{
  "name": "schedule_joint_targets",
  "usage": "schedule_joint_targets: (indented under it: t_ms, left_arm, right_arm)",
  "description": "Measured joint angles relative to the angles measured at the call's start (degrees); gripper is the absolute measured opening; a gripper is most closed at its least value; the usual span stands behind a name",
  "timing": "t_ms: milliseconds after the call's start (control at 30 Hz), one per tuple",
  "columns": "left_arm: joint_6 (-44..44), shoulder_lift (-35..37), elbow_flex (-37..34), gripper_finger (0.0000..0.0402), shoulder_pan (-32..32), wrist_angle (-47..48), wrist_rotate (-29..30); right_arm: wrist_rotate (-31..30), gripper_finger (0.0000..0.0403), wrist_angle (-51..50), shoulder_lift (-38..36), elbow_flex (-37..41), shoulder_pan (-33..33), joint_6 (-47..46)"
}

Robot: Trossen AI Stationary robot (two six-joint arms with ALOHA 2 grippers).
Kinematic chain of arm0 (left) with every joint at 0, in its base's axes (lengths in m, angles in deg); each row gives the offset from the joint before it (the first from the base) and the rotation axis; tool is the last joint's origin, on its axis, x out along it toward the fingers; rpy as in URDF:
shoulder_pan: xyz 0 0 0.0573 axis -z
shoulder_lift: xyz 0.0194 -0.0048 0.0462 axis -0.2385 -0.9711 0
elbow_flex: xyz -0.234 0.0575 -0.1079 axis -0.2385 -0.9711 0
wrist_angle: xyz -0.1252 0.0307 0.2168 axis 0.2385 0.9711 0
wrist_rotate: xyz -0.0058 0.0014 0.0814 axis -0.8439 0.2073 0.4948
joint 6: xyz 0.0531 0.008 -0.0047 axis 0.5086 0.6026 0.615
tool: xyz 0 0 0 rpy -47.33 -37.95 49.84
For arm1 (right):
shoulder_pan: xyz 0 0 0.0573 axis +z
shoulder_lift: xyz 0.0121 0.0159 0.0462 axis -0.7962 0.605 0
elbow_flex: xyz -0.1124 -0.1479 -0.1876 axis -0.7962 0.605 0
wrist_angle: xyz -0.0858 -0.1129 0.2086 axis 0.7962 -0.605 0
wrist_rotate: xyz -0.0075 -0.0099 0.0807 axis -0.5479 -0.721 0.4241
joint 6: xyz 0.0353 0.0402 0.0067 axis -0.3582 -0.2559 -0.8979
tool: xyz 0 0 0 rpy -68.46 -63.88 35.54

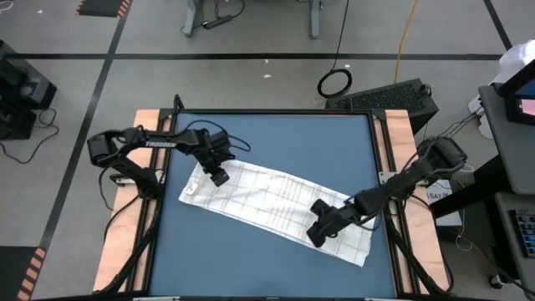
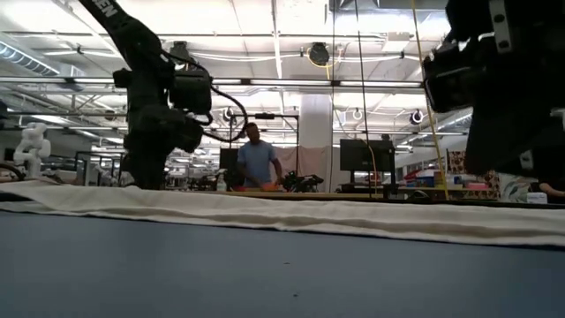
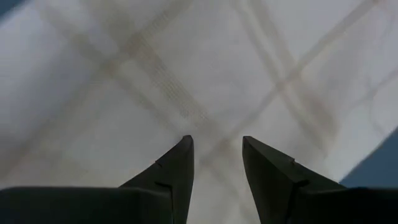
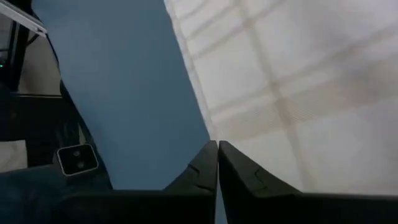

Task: Roll towel into tight, uniform cylinder
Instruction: Roll the white towel

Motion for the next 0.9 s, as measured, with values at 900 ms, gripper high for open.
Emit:
schedule_joint_targets:
  t_ms: [900]
  left_arm:
    - [5.74, -3.55, 1.44, 0.0141, -1.79, 3.12, 12.24]
  right_arm:
    - [3.82, 0.0000, 12.49, 14.93, -0.76, 4.17, -4.98]
